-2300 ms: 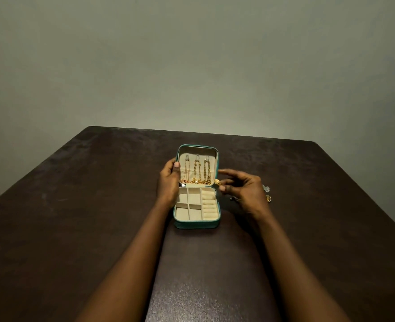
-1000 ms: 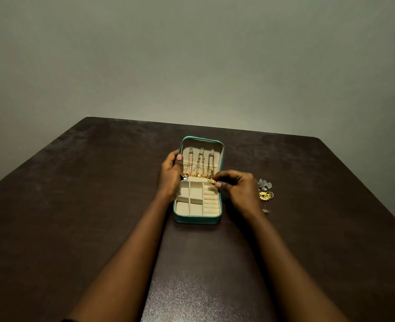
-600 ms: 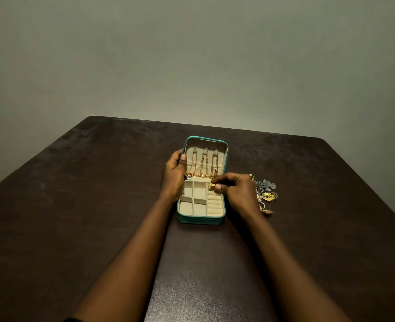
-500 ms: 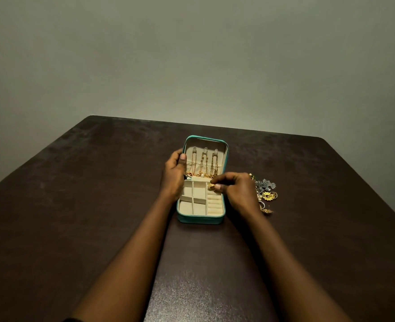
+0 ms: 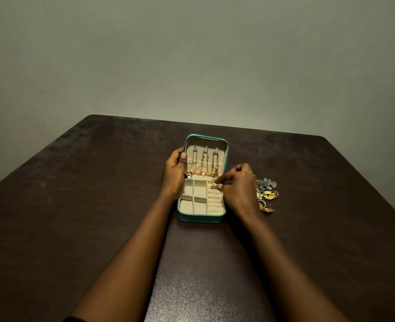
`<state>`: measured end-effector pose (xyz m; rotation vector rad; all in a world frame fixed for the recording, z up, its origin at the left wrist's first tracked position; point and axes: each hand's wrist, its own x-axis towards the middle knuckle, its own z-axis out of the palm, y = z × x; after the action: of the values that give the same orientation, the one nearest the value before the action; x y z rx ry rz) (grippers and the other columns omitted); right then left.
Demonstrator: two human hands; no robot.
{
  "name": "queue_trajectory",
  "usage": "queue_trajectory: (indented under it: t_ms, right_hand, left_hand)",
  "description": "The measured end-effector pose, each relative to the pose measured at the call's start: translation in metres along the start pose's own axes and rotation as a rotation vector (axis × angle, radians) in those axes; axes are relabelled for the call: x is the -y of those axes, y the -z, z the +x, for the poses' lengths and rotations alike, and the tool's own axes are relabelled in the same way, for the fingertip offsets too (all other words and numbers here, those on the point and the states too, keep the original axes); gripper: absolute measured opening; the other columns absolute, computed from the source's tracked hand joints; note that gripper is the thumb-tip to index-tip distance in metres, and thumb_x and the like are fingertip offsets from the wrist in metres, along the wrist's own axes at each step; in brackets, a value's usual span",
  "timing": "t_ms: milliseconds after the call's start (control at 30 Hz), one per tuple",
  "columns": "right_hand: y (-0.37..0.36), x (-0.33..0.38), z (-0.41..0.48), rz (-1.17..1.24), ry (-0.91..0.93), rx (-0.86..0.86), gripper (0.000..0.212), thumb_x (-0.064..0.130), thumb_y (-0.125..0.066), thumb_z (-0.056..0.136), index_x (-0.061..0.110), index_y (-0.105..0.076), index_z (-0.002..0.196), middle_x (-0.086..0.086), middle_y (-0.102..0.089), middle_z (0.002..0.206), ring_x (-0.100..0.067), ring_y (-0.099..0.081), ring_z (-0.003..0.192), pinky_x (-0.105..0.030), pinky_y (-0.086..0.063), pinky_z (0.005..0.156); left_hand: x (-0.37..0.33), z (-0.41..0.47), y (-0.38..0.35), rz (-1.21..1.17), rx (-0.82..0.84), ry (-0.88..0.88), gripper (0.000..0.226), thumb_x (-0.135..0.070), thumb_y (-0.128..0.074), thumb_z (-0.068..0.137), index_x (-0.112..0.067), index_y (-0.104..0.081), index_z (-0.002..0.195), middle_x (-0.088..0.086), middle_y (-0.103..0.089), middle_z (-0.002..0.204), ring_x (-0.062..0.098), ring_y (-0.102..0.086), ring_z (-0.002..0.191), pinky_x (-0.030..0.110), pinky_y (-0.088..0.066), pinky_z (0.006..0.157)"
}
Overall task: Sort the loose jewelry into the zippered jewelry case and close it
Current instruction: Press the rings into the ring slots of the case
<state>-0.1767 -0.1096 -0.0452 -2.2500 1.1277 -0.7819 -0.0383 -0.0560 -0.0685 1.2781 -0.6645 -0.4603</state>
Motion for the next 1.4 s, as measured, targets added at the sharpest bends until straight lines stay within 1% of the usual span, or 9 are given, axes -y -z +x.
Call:
queue_trajectory:
  t_ms: [100,200,300,500,633,1000,1133,1333,1400]
  right_hand:
    - [0.001,0.000,0.000,-0.035,0.022,-0.013,0.017,0.003,-0.068,0.079,0.007,-0.074,0.095,0.002,-0.040,0.101,-0.006,-0.037,0.097,-0.015,-0.037,0.083]
    - [0.000,0.003,-0.001,-0.056,0.056,0.006,0.018,0.007,-0.067,0.082,0.007,-0.072,0.099,0.001,-0.041,0.104,-0.011,-0.042,0.101,-0.027,-0.044,0.095]
    - [0.000,0.006,-0.003,-0.119,0.088,0.078,0.022,0.020,-0.068,0.083,0.012,-0.072,0.103,-0.001,-0.042,0.116,-0.016,-0.037,0.112,-0.035,-0.037,0.103]
    - [-0.004,0.004,-0.006,-0.196,0.147,0.078,0.018,0.019,-0.058,0.090,0.010,-0.071,0.098,-0.004,-0.045,0.115,-0.020,-0.038,0.112,-0.037,-0.035,0.097]
    - [-0.009,0.001,-0.003,-0.064,0.119,0.046,0.015,0.015,-0.064,0.084,0.007,-0.073,0.093,-0.002,-0.048,0.102,-0.021,-0.043,0.106,-0.045,-0.040,0.094]
    - [-0.010,0.001,0.000,0.106,0.002,0.059,0.020,0.007,-0.074,0.074,0.006,-0.074,0.095,0.001,-0.047,0.097,-0.016,-0.050,0.098,-0.026,-0.044,0.086]
    - [-0.005,-0.001,0.000,0.256,-0.049,0.010,0.020,0.004,-0.071,0.077,0.007,-0.073,0.097,-0.003,-0.053,0.101,-0.012,-0.052,0.093,-0.024,-0.045,0.087]
    - [-0.001,-0.001,0.001,0.211,-0.006,-0.072,0.015,0.009,-0.070,0.080,0.010,-0.073,0.095,0.000,-0.055,0.097,-0.007,-0.051,0.084,-0.006,-0.036,0.065]
    - [-0.004,0.000,0.000,0.185,-0.005,-0.046,0.017,0.010,-0.072,0.078,0.010,-0.073,0.095,0.000,-0.054,0.097,-0.008,-0.051,0.086,-0.013,-0.039,0.070]
  left_hand:
    - [0.001,0.001,0.001,0.009,0.000,0.000,0.024,-0.014,-0.032,0.101,-0.010,-0.051,0.115,-0.003,-0.062,0.090,0.011,-0.061,0.083,0.032,-0.052,0.076]
    - [0.001,0.002,0.000,0.010,-0.006,0.004,0.025,-0.014,-0.032,0.101,-0.010,-0.052,0.115,-0.003,-0.062,0.090,0.011,-0.061,0.083,0.032,-0.052,0.076]
    - [0.001,0.001,0.000,0.012,-0.008,0.008,0.024,-0.014,-0.032,0.101,-0.012,-0.052,0.114,-0.003,-0.062,0.090,0.010,-0.061,0.083,0.032,-0.052,0.076]
    - [0.003,0.003,0.001,0.009,-0.010,0.002,0.021,-0.015,-0.033,0.101,-0.014,-0.052,0.110,-0.003,-0.063,0.091,0.014,-0.061,0.085,0.034,-0.052,0.078]
    - [0.003,0.003,0.001,0.005,-0.010,0.015,0.023,-0.015,-0.033,0.101,-0.013,-0.052,0.113,-0.003,-0.062,0.091,0.012,-0.061,0.085,0.033,-0.052,0.077]
    - [0.002,0.002,0.000,0.008,-0.004,0.016,0.029,-0.015,-0.031,0.101,-0.004,-0.051,0.120,-0.003,-0.062,0.091,0.009,-0.061,0.082,0.026,-0.054,0.071]
    - [0.002,0.003,0.000,0.001,-0.010,0.033,0.030,-0.015,-0.032,0.101,-0.003,-0.051,0.121,-0.002,-0.062,0.092,0.012,-0.061,0.085,0.035,-0.053,0.079]
    - [0.003,0.004,0.001,0.019,-0.021,0.038,0.030,-0.015,-0.032,0.101,-0.004,-0.051,0.121,-0.001,-0.062,0.093,0.018,-0.061,0.090,0.038,-0.052,0.083]
    - [0.004,0.004,0.002,0.017,-0.018,0.042,0.029,-0.015,-0.032,0.101,-0.006,-0.051,0.120,0.000,-0.063,0.094,0.020,-0.061,0.091,0.040,-0.052,0.083]
